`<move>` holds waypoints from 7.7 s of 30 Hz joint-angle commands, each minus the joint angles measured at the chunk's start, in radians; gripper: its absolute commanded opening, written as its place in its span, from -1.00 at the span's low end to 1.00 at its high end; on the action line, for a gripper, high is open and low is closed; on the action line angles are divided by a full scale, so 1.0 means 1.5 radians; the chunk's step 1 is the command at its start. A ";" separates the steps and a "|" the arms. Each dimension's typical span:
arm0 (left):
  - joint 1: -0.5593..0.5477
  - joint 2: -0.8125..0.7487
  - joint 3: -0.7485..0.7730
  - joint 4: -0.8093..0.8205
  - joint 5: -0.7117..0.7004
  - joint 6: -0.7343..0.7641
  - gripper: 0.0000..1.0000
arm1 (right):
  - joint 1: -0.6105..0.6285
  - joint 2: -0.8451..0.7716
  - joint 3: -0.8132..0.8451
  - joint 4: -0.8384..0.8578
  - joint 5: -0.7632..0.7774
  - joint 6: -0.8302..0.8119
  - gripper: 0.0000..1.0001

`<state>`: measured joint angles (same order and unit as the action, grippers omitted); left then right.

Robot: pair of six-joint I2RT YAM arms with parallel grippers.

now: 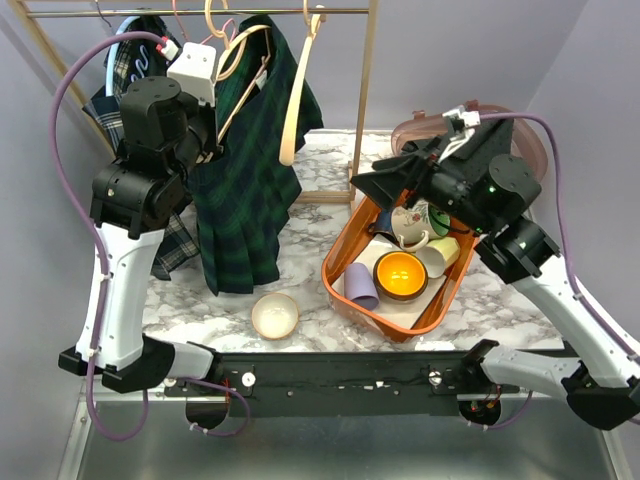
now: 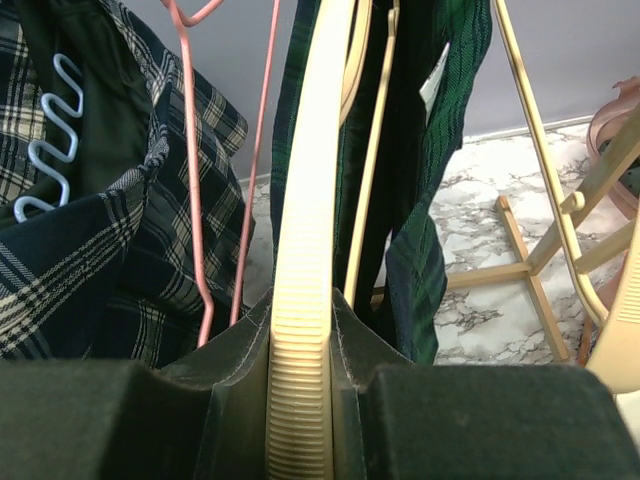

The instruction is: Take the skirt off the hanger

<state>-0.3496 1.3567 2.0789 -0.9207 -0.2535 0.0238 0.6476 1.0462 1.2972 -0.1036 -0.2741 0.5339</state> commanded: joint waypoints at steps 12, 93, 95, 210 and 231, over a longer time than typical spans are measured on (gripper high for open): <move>0.002 -0.070 0.012 0.015 0.038 -0.079 -1.00 | 0.254 0.136 0.111 0.056 0.258 -0.046 1.00; 0.002 -0.234 -0.121 0.037 0.010 -0.070 -1.00 | 0.496 -0.089 0.053 0.182 -0.025 -0.427 -0.99; 0.002 -0.223 -0.126 0.036 0.012 -0.071 -1.00 | 0.496 -0.103 0.068 0.166 -0.030 -0.422 -0.99; 0.001 -0.028 -0.096 0.199 0.081 -0.005 0.71 | 0.446 0.140 0.442 0.335 0.453 -1.088 -0.99; 0.001 -0.267 -0.340 0.274 0.133 -0.031 0.98 | -0.090 0.280 0.688 0.265 0.314 -0.908 -0.99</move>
<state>-0.3489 1.0355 1.6398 -0.5880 -0.0738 -0.0124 0.6209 1.4658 2.2990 0.1711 0.3080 -0.8951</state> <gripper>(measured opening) 0.988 0.025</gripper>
